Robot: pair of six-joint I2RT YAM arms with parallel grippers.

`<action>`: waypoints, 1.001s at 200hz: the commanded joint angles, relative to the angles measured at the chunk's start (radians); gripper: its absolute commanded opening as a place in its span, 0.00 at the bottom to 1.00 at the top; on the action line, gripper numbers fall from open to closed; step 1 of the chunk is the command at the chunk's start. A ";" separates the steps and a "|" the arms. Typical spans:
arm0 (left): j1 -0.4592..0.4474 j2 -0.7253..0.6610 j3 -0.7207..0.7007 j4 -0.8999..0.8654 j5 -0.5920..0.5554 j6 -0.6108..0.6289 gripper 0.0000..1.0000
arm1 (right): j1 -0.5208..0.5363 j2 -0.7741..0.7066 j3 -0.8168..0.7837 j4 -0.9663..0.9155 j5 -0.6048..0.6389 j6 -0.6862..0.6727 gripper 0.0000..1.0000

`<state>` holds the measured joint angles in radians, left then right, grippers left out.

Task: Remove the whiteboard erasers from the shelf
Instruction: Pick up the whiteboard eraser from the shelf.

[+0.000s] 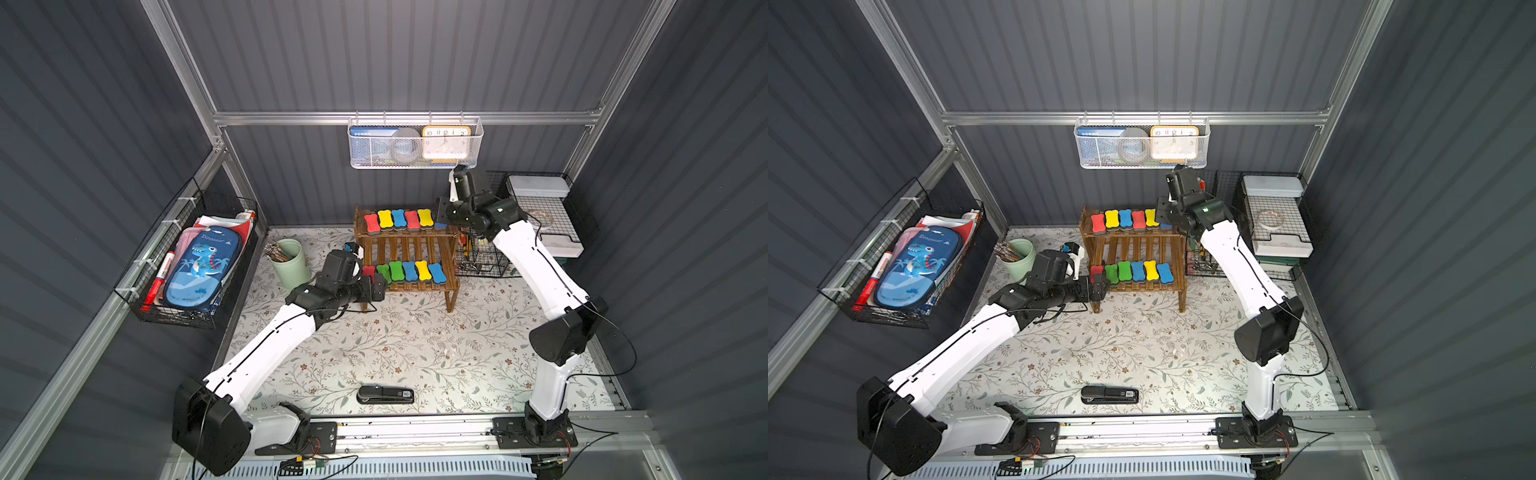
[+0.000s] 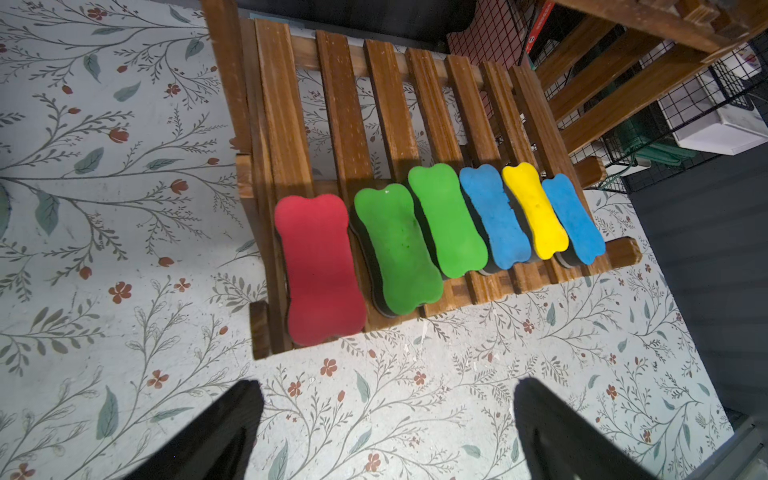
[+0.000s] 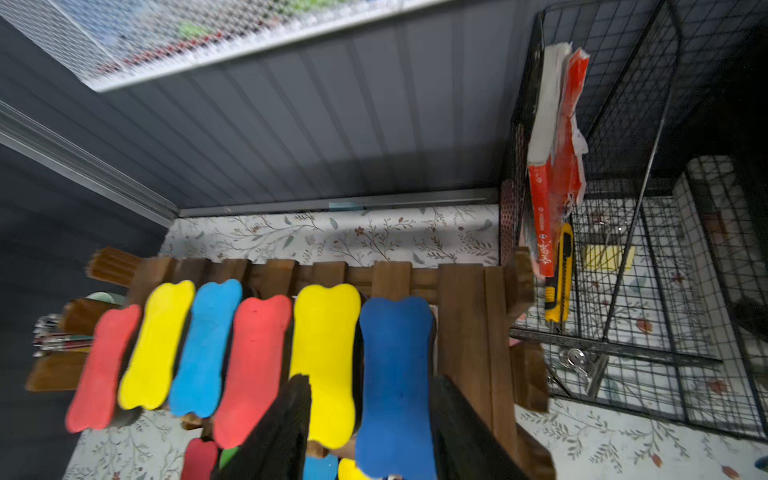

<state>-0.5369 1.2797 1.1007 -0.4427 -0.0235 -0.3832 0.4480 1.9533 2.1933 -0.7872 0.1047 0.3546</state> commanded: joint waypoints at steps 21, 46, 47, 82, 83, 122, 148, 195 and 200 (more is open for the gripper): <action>0.000 -0.035 0.006 -0.023 -0.006 0.018 0.99 | 0.002 0.039 0.082 -0.089 0.054 -0.031 0.51; 0.000 -0.039 0.005 -0.028 -0.010 0.018 0.99 | 0.003 0.052 0.089 -0.096 0.066 -0.037 0.49; 0.000 -0.038 0.005 -0.028 -0.010 0.018 0.99 | 0.003 0.053 0.089 -0.095 0.067 -0.037 0.49; 0.000 -0.033 0.000 -0.028 -0.010 0.016 0.99 | 0.003 0.068 0.095 -0.095 0.063 -0.037 0.49; 0.000 -0.032 0.000 -0.028 -0.011 0.016 0.99 | 0.003 0.068 0.095 -0.095 0.062 -0.037 0.49; 0.000 -0.029 -0.001 -0.031 -0.016 0.016 0.99 | 0.003 0.086 0.104 -0.101 0.044 -0.037 0.49; 0.000 -0.029 -0.003 -0.031 -0.020 0.015 0.99 | 0.003 0.088 0.103 -0.101 0.043 -0.037 0.49; 0.001 -0.025 0.001 -0.033 -0.021 0.014 0.99 | 0.002 0.098 0.096 -0.125 0.086 -0.030 0.46; 0.000 -0.025 0.000 -0.033 -0.021 0.014 0.99 | 0.003 0.098 0.095 -0.129 0.098 -0.028 0.45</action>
<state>-0.5369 1.2606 1.1007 -0.4503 -0.0334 -0.3836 0.4480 2.0369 2.2742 -0.8829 0.1562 0.3244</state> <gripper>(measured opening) 0.992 0.464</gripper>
